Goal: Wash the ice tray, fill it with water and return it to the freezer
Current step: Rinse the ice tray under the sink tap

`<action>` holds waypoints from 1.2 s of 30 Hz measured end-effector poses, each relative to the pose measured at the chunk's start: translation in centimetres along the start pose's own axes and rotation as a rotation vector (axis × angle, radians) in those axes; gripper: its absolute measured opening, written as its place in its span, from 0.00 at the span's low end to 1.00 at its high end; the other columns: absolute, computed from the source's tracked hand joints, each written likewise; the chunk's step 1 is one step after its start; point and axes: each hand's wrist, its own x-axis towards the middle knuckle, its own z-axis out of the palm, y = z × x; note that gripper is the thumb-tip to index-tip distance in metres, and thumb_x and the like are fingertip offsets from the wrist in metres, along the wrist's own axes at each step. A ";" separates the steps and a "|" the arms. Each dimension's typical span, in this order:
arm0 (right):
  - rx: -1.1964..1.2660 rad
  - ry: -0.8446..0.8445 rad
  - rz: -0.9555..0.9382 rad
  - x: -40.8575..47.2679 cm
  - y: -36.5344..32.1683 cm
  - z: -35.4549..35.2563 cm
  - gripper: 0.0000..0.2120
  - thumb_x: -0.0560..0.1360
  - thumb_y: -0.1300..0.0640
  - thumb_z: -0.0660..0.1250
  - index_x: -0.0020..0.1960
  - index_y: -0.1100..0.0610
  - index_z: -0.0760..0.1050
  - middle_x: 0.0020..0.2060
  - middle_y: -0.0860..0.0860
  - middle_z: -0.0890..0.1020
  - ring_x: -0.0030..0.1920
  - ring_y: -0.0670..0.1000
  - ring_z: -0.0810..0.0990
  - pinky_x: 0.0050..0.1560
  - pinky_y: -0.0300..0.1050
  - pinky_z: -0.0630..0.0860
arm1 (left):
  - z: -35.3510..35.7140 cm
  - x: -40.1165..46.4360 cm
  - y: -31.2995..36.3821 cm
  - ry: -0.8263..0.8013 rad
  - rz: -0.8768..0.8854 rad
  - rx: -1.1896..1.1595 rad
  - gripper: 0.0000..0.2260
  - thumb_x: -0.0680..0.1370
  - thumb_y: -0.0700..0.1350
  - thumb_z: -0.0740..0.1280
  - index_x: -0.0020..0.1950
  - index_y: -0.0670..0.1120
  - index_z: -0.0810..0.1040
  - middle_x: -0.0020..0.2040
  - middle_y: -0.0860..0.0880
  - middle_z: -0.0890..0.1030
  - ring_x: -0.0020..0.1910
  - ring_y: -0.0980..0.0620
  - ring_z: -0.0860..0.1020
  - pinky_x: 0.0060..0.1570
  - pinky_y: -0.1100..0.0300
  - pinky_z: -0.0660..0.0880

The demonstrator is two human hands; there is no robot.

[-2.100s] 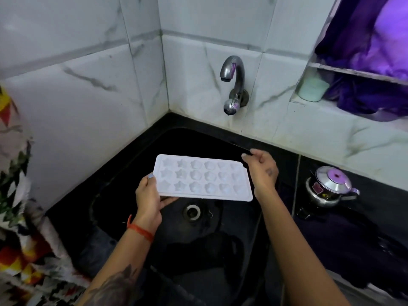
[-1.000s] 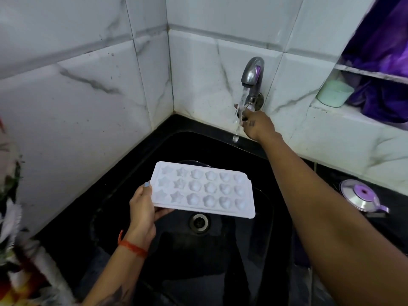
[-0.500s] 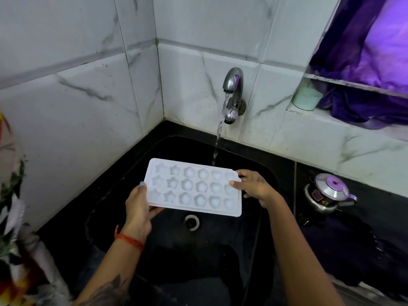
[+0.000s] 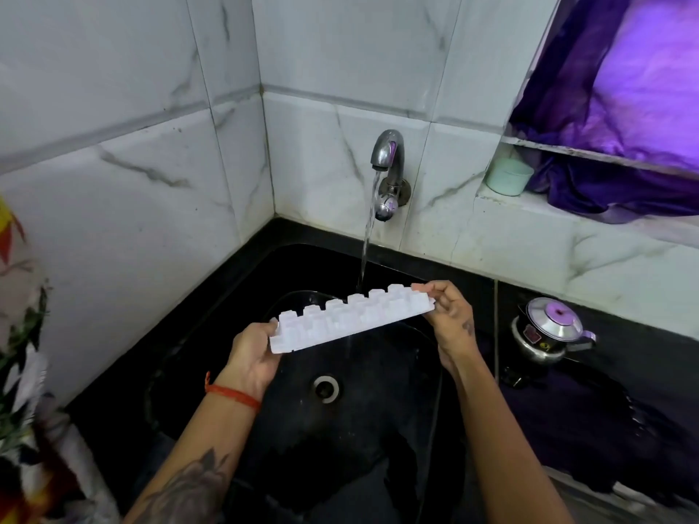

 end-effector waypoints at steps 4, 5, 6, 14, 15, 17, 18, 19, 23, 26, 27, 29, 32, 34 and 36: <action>0.201 0.046 0.159 0.4 -0.2 -0.9 0.18 0.72 0.78 0.57 0.48 0.59 0.78 0.54 0.52 0.81 0.52 0.47 0.81 0.50 0.39 0.79 | 0.8 0.7 -0.1 -0.075 0.040 0.020 0.12 0.82 0.35 0.51 0.54 0.41 0.74 0.59 0.41 0.75 0.53 0.42 0.76 0.52 0.45 0.71; 0.234 0.075 0.200 0.6 -0.2 -1.1 0.19 0.73 0.76 0.55 0.53 0.60 0.78 0.55 0.55 0.80 0.53 0.50 0.81 0.52 0.42 0.79 | 1.2 0.7 0.0 -0.100 0.060 0.023 0.12 0.82 0.36 0.51 0.53 0.43 0.74 0.59 0.42 0.75 0.52 0.43 0.76 0.49 0.46 0.72; 0.238 0.108 0.245 0.8 -0.2 -1.3 0.18 0.75 0.72 0.54 0.59 0.60 0.76 0.56 0.57 0.79 0.53 0.53 0.81 0.52 0.44 0.78 | 1.6 0.8 0.2 -0.117 0.087 0.033 0.12 0.82 0.37 0.51 0.52 0.44 0.74 0.59 0.42 0.76 0.50 0.44 0.78 0.45 0.47 0.73; 0.033 -0.028 0.560 1.3 -0.2 -2.6 0.15 0.77 0.60 0.66 0.61 0.65 0.74 0.50 0.57 0.83 0.49 0.54 0.83 0.47 0.47 0.80 | 4.1 2.8 0.7 -0.154 0.163 0.093 0.12 0.82 0.39 0.55 0.62 0.44 0.73 0.63 0.40 0.76 0.51 0.43 0.79 0.44 0.49 0.75; 0.039 -0.029 0.561 1.4 -0.5 -2.7 0.15 0.76 0.61 0.67 0.61 0.64 0.74 0.49 0.57 0.83 0.48 0.55 0.83 0.46 0.48 0.81 | 4.3 3.1 0.8 -0.155 0.165 0.095 0.13 0.82 0.39 0.55 0.64 0.43 0.73 0.62 0.40 0.76 0.53 0.42 0.78 0.46 0.47 0.75; 0.081 0.017 0.517 1.6 -0.9 -2.8 0.17 0.75 0.64 0.68 0.63 0.63 0.72 0.51 0.58 0.82 0.48 0.56 0.83 0.43 0.50 0.82 | 4.4 3.7 0.7 -0.158 0.163 0.118 0.15 0.81 0.39 0.57 0.67 0.43 0.71 0.62 0.40 0.77 0.58 0.40 0.77 0.50 0.44 0.75; 0.101 0.050 0.486 1.7 -1.1 -2.8 0.19 0.74 0.66 0.68 0.64 0.62 0.71 0.53 0.58 0.82 0.49 0.57 0.83 0.42 0.50 0.82 | 4.5 3.8 0.6 -0.162 0.156 0.129 0.15 0.81 0.39 0.57 0.67 0.43 0.72 0.61 0.40 0.78 0.58 0.39 0.78 0.50 0.44 0.75; 0.108 0.077 0.450 1.8 -1.4 -2.7 0.20 0.74 0.66 0.68 0.65 0.62 0.70 0.54 0.59 0.81 0.49 0.57 0.83 0.40 0.50 0.82 | 4.7 4.1 0.5 -0.168 0.145 0.128 0.13 0.81 0.40 0.58 0.65 0.43 0.73 0.60 0.41 0.79 0.56 0.40 0.78 0.48 0.43 0.76; 0.109 0.150 0.317 1.9 -2.5 -2.5 0.21 0.73 0.67 0.68 0.65 0.62 0.69 0.52 0.56 0.81 0.47 0.54 0.82 0.37 0.46 0.82 | 5.9 4.9 -0.2 -0.150 0.131 0.157 0.09 0.81 0.38 0.58 0.58 0.42 0.75 0.58 0.39 0.78 0.44 0.45 0.80 0.41 0.48 0.78; 0.136 0.214 0.244 2.0 -3.2 -2.3 0.23 0.73 0.68 0.69 0.65 0.62 0.68 0.48 0.53 0.81 0.46 0.53 0.82 0.35 0.44 0.82 | 6.5 5.1 -1.1 -0.136 0.091 0.261 0.10 0.80 0.37 0.57 0.58 0.44 0.74 0.57 0.42 0.77 0.44 0.48 0.80 0.44 0.53 0.77; 0.135 0.228 0.222 2.1 -3.4 -2.3 0.23 0.72 0.69 0.69 0.65 0.61 0.67 0.47 0.52 0.80 0.45 0.52 0.82 0.35 0.44 0.82 | 6.7 5.1 -1.6 -0.134 0.062 0.286 0.11 0.80 0.37 0.57 0.60 0.44 0.73 0.57 0.43 0.77 0.48 0.47 0.78 0.49 0.52 0.75; 0.121 0.237 0.183 2.1 -3.7 -2.2 0.23 0.72 0.69 0.69 0.64 0.60 0.67 0.47 0.52 0.80 0.44 0.51 0.81 0.35 0.43 0.82 | 6.8 5.3 -2.3 -0.150 0.017 0.321 0.11 0.81 0.36 0.56 0.61 0.43 0.70 0.52 0.44 0.77 0.49 0.46 0.77 0.53 0.50 0.73; 0.059 0.235 0.140 2.0 -4.0 -2.2 0.23 0.72 0.68 0.70 0.64 0.59 0.68 0.49 0.54 0.80 0.46 0.52 0.82 0.39 0.45 0.83 | 7.1 5.4 -3.0 -0.166 -0.004 0.366 0.09 0.81 0.35 0.55 0.58 0.42 0.71 0.48 0.45 0.77 0.42 0.48 0.77 0.47 0.54 0.75; 0.040 0.242 0.124 2.0 -3.9 -2.1 0.23 0.72 0.67 0.70 0.64 0.58 0.68 0.51 0.55 0.79 0.48 0.53 0.82 0.40 0.46 0.83 | 7.2 5.5 -3.1 -0.167 0.006 0.379 0.09 0.80 0.34 0.56 0.59 0.41 0.71 0.48 0.44 0.77 0.42 0.48 0.76 0.46 0.55 0.74; 0.053 0.252 0.139 2.1 -3.5 -2.1 0.23 0.72 0.67 0.71 0.63 0.58 0.68 0.53 0.56 0.79 0.50 0.55 0.82 0.41 0.47 0.83 | 7.3 5.6 -2.9 -0.146 0.034 0.390 0.10 0.80 0.34 0.57 0.60 0.40 0.71 0.48 0.44 0.77 0.45 0.47 0.77 0.46 0.53 0.75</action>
